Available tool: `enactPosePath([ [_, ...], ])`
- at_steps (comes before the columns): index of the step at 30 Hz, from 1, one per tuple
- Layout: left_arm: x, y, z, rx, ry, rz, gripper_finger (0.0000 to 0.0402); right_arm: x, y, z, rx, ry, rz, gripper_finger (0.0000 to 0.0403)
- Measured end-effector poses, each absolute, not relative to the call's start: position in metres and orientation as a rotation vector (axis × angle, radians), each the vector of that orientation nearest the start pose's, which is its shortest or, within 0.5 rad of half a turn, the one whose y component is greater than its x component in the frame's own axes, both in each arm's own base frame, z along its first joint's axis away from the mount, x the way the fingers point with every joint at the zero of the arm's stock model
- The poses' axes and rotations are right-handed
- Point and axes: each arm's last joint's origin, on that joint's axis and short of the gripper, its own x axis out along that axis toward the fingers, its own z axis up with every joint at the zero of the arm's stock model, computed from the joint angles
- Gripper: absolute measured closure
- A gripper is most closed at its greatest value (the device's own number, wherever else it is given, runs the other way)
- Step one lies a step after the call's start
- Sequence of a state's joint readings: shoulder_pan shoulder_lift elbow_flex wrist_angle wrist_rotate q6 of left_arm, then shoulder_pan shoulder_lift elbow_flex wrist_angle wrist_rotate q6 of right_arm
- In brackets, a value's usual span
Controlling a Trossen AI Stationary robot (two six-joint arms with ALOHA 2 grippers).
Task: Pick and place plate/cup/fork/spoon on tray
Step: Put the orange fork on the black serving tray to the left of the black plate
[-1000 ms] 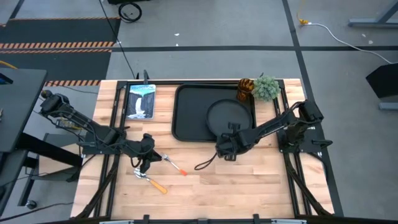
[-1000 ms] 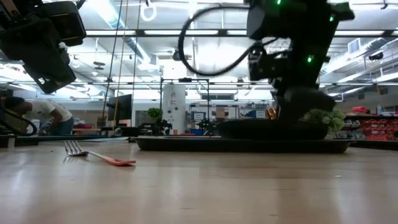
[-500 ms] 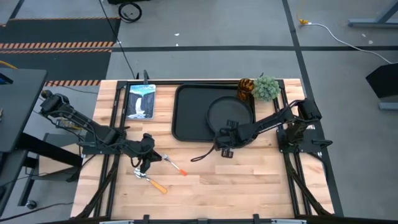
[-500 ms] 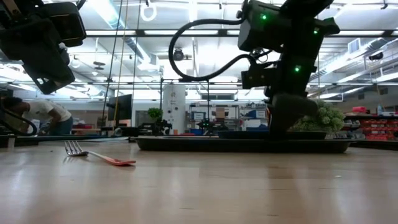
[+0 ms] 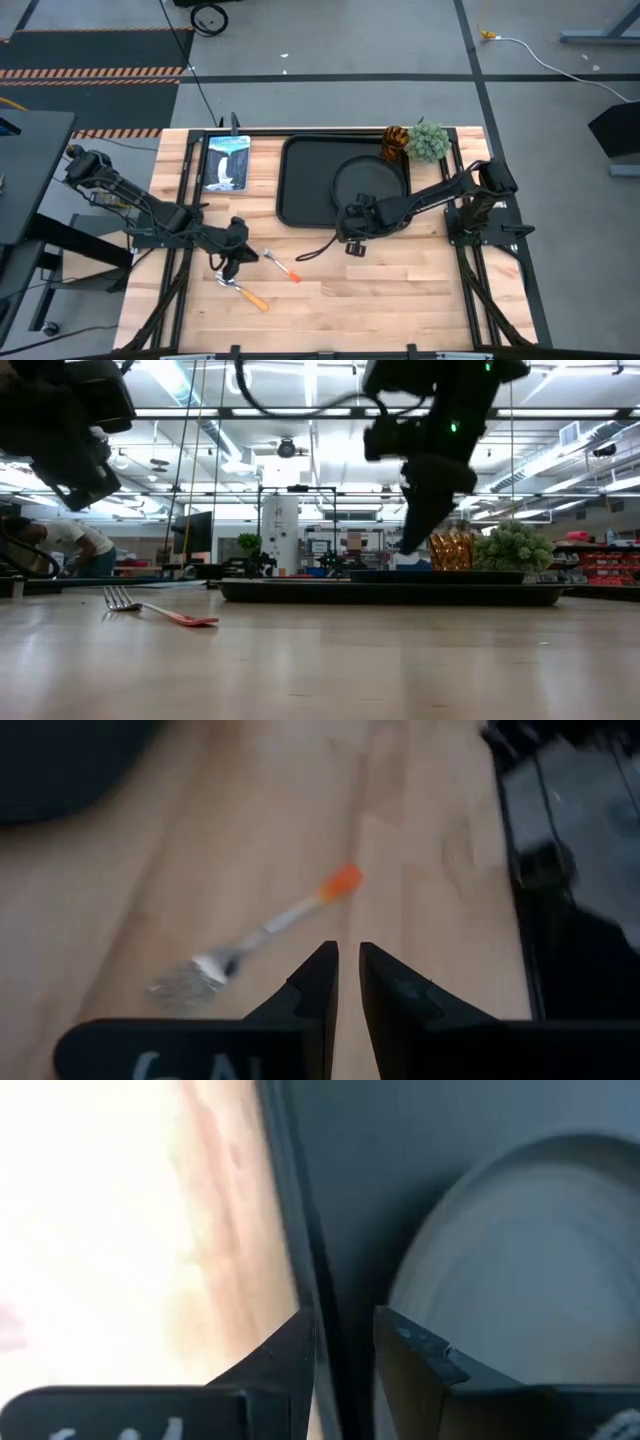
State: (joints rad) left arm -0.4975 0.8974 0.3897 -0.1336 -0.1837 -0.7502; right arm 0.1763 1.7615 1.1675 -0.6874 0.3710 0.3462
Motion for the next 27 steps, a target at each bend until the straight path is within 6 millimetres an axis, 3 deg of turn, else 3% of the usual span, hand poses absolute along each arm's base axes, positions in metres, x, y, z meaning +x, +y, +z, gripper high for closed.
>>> enactPosePath([
  [4, 0.154, -0.086, 0.186, -0.501, 0.719, -0.15, 0.0349, 0.336, 0.061, 0.2, -0.055, 1.144, -0.343, 0.0291],
  [13, 0.161, -0.096, 0.181, -0.394, 0.665, -0.117, 0.0349, 0.343, 0.107, 0.216, -0.111, 0.963, -0.227, 0.0292],
  [21, 0.196, -0.101, 0.182, -0.198, 0.81, -0.061, 0.0344, 0.33, 0.134, 0.228, -0.136, 0.939, -0.199, 0.0292],
  [27, 0.221, -0.106, 0.185, 0.011, 1.006, -0.048, 0.0296, 0.325, 0.146, 0.237, -0.157, 0.886, -0.193, 0.0292],
])
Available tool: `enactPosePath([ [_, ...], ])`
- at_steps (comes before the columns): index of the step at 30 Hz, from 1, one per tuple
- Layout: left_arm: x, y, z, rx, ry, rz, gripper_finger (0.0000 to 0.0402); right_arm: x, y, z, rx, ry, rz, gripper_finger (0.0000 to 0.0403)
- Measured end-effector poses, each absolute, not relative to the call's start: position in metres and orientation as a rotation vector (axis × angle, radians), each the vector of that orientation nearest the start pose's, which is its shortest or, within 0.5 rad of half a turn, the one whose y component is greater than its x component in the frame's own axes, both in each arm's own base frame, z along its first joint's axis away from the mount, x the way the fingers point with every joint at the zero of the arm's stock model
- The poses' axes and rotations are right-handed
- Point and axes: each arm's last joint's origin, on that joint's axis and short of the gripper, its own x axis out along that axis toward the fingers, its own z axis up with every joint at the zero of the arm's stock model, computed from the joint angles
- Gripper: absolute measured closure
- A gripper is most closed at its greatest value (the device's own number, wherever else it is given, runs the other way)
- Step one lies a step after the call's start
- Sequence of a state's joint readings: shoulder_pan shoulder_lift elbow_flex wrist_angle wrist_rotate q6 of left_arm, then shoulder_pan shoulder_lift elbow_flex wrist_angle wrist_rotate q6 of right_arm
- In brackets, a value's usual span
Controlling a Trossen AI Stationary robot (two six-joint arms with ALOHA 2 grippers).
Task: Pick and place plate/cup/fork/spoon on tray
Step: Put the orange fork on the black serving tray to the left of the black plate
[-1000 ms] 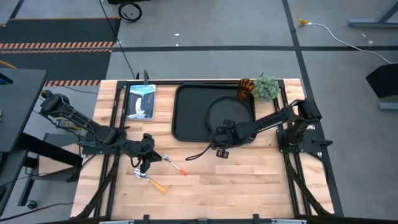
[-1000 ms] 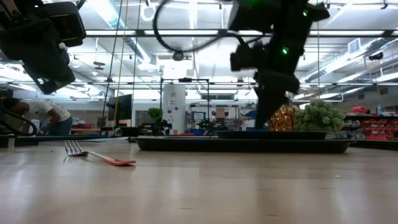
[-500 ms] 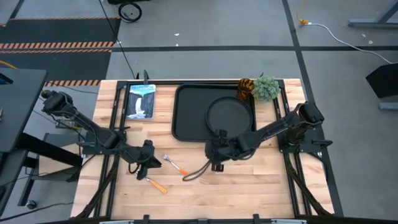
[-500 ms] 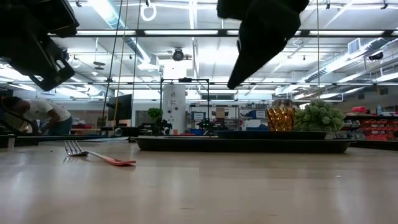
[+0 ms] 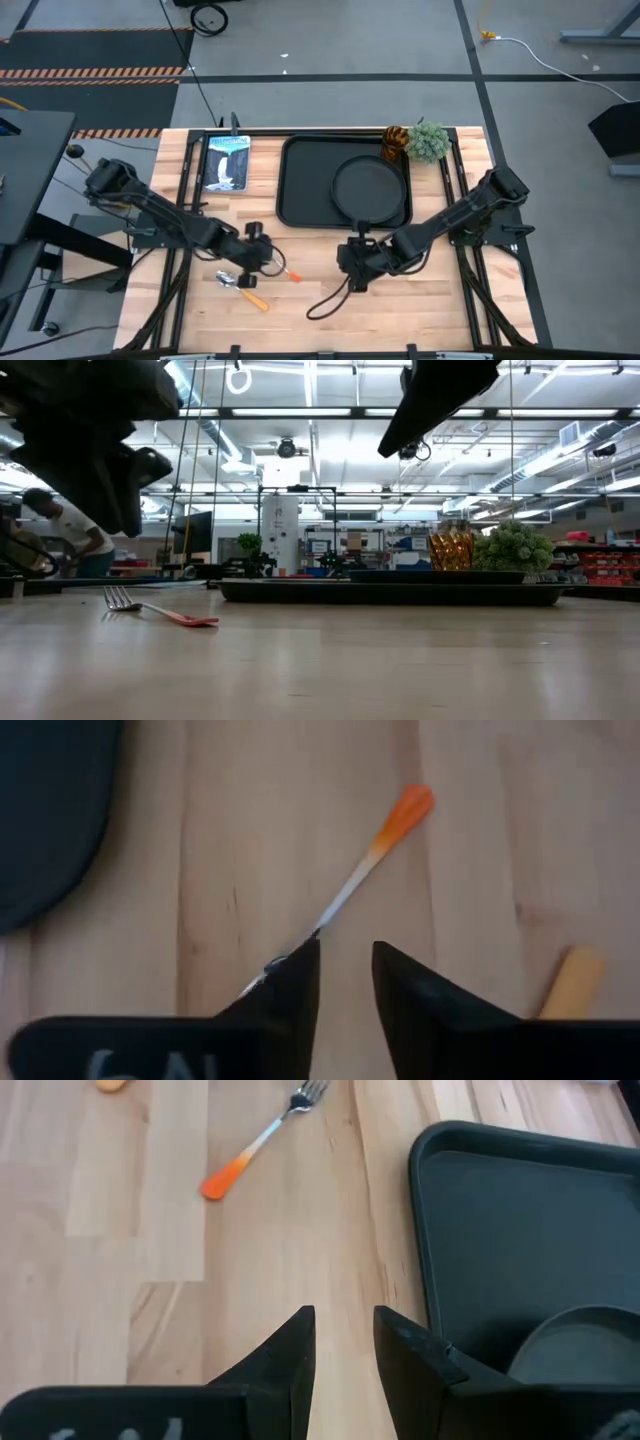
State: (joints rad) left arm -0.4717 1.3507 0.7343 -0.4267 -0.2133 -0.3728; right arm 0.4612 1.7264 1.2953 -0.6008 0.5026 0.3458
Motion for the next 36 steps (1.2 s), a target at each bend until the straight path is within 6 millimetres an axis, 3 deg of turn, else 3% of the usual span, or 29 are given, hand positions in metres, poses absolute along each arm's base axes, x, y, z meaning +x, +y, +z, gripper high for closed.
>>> enactPosePath([
  [6, 0.247, -0.119, 0.181, 0.159, 1.083, -0.225, 0.0258, 0.323, 0.152, 0.237, -0.152, 0.876, -0.185, 0.0292],
  [12, 0.264, -0.115, 0.171, 0.236, 1.219, -0.241, 0.0259, 0.321, 0.157, 0.238, -0.174, 0.847, -0.192, 0.0292],
  [17, 0.275, -0.112, 0.167, 0.294, 1.23, -0.268, 0.0259, 0.321, 0.16, 0.239, -0.192, 0.832, -0.191, 0.0292],
  [36, 0.286, -0.094, 0.139, 0.369, 1.332, -0.305, 0.0272, 0.323, 0.162, 0.241, -0.179, 0.801, -0.181, 0.0293],
])
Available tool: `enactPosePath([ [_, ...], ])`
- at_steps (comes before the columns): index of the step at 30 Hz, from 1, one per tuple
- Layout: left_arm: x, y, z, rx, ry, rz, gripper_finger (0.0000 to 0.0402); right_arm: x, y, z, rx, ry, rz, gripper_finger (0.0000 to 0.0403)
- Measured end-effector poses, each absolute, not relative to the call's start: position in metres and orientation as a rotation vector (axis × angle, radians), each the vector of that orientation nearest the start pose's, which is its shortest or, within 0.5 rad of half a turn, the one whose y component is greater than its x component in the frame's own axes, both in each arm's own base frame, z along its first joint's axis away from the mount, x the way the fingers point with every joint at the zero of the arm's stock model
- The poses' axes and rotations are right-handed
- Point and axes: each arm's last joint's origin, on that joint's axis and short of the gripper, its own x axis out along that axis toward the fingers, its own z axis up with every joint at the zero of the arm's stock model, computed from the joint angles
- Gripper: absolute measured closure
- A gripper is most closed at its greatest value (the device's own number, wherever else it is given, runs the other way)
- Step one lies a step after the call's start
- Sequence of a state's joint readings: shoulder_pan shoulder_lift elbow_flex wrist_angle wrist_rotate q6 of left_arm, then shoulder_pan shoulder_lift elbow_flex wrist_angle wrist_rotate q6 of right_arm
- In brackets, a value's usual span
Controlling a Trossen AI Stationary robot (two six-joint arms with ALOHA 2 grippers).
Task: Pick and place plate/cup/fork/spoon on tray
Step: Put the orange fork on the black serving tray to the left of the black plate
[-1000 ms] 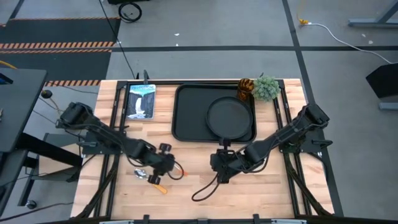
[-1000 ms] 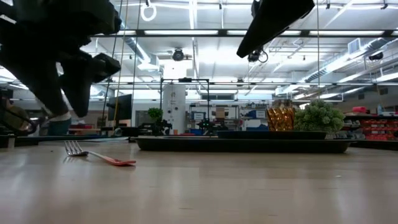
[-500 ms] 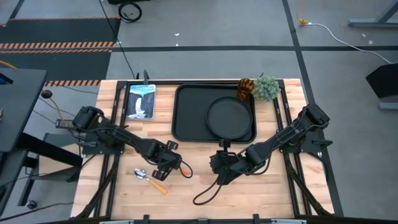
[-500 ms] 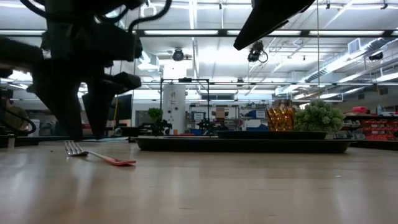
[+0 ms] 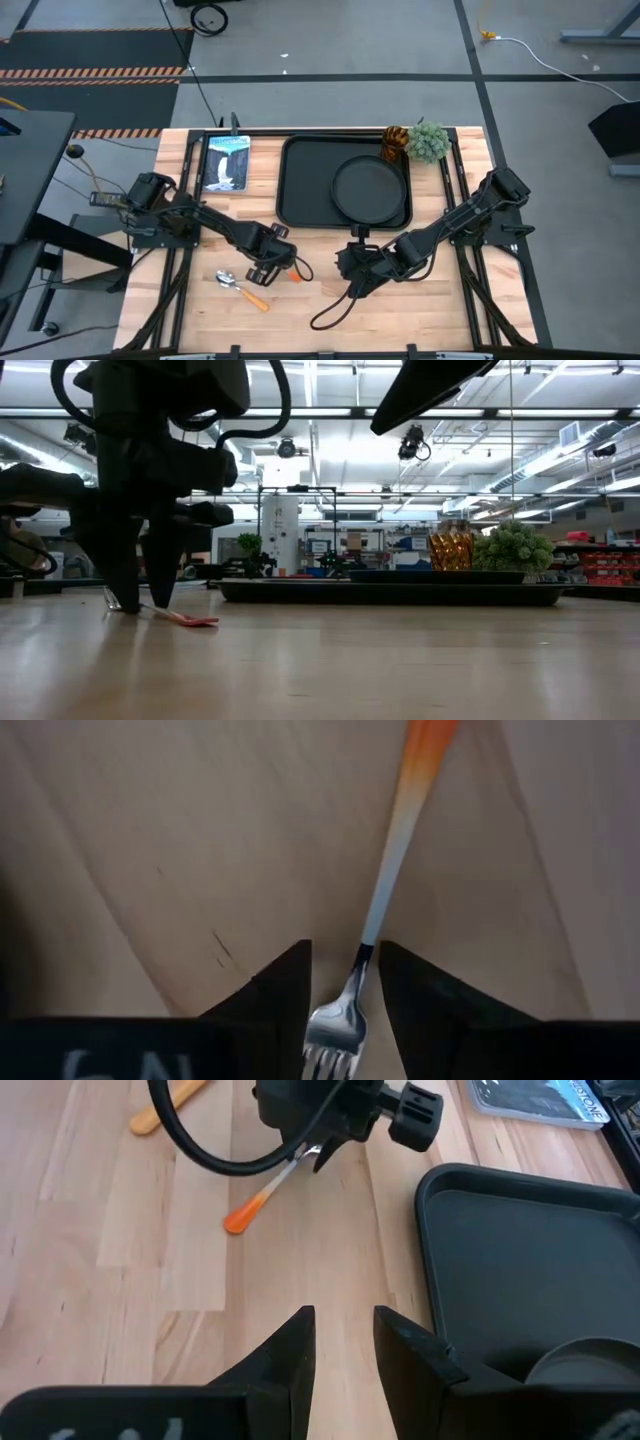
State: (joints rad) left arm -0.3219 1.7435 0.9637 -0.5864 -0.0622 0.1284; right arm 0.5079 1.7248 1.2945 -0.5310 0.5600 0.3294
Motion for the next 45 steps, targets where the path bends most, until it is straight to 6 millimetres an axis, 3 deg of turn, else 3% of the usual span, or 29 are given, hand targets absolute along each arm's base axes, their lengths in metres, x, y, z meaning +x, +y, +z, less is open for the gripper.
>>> enactPosePath([
  [20, 0.286, -0.099, 0.141, 0.441, 1.342, -0.368, 0.0371, 0.324, 0.163, 0.242, -0.182, 0.79, -0.175, 0.0293],
  [28, 0.304, -0.108, 0.188, 0.547, 1.344, -0.379, 0.0386, 0.324, 0.163, 0.242, -0.187, 0.789, -0.171, 0.0293],
  [33, 0.318, -0.107, 0.215, 0.806, 1.246, -0.353, 0.0379, 0.321, 0.165, 0.242, -0.199, 0.801, -0.164, 0.0293],
  [37, 0.328, -0.094, 0.223, 1.016, 1.202, -0.35, 0.0379, 0.314, 0.169, 0.244, -0.204, 0.812, -0.157, 0.0293],
  [45, 0.349, -0.04, 0.221, 1.247, 1.154, -0.394, 0.0378, 0.295, 0.178, 0.258, -0.227, 0.75, -0.238, 0.0293],
])
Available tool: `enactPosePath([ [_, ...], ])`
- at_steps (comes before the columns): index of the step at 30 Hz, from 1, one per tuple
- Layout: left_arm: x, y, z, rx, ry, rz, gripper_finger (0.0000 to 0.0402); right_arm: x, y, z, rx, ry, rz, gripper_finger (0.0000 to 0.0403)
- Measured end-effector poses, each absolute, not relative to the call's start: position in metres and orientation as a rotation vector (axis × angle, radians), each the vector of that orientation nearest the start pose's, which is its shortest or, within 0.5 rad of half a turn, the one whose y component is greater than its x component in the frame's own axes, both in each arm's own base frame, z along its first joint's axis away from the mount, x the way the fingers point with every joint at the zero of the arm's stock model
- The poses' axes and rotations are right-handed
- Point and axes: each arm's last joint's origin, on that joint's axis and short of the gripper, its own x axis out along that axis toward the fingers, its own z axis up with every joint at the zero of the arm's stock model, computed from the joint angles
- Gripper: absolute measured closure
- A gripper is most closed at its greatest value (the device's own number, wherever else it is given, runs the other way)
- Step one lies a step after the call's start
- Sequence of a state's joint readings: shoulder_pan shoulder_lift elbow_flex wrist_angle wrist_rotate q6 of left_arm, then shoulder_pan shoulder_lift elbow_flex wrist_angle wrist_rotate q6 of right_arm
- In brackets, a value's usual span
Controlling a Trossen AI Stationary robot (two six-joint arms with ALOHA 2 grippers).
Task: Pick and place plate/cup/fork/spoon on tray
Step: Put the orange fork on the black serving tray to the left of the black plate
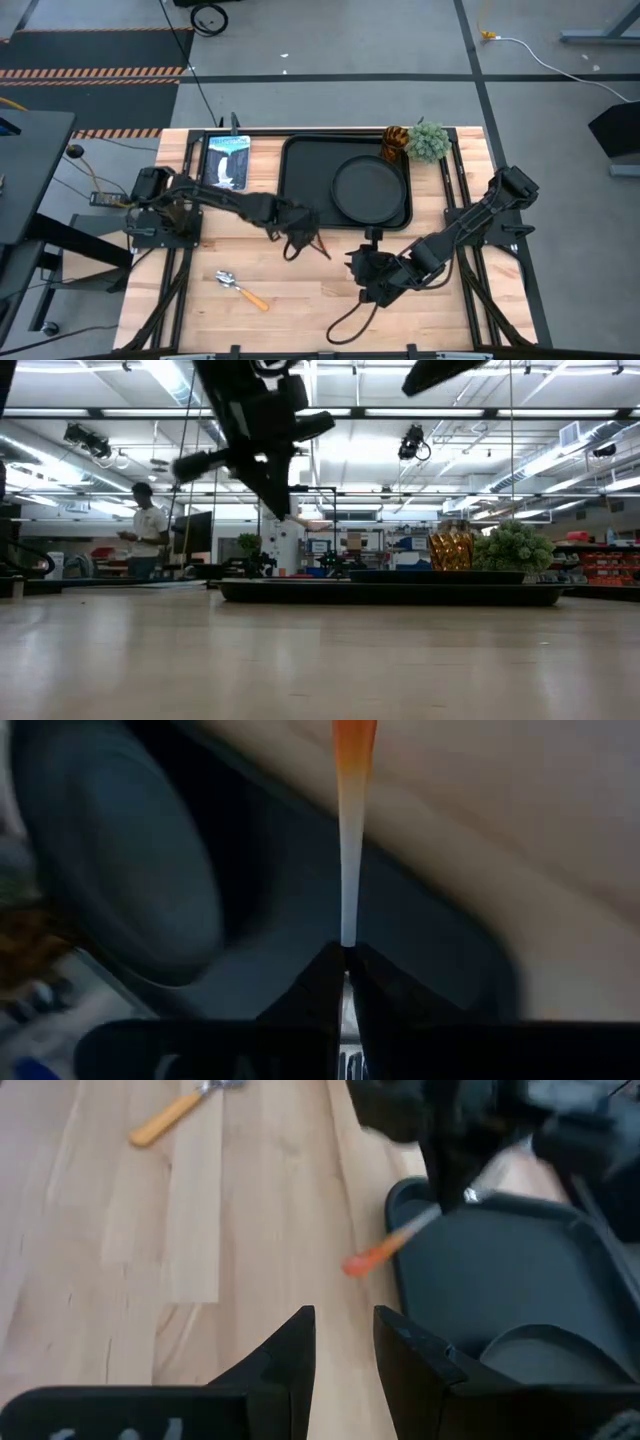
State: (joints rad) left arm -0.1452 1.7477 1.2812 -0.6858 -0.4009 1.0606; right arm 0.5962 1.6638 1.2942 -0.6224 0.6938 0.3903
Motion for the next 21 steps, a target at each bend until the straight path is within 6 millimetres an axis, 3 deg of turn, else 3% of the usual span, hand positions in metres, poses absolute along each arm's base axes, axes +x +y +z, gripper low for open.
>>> enactPosePath([
  [11, 0.358, 0.032, 0.216, 1.397, 1.123, -0.514, 0.0375, 0.293, 0.182, 0.263, -0.233, 0.693, -0.261, 0.0293],
  [21, 0.373, 0.082, 0.175, 1.572, 1.178, -0.622, 0.0371, 0.303, 0.181, 0.269, -0.237, 0.626, -0.243, 0.0293],
])
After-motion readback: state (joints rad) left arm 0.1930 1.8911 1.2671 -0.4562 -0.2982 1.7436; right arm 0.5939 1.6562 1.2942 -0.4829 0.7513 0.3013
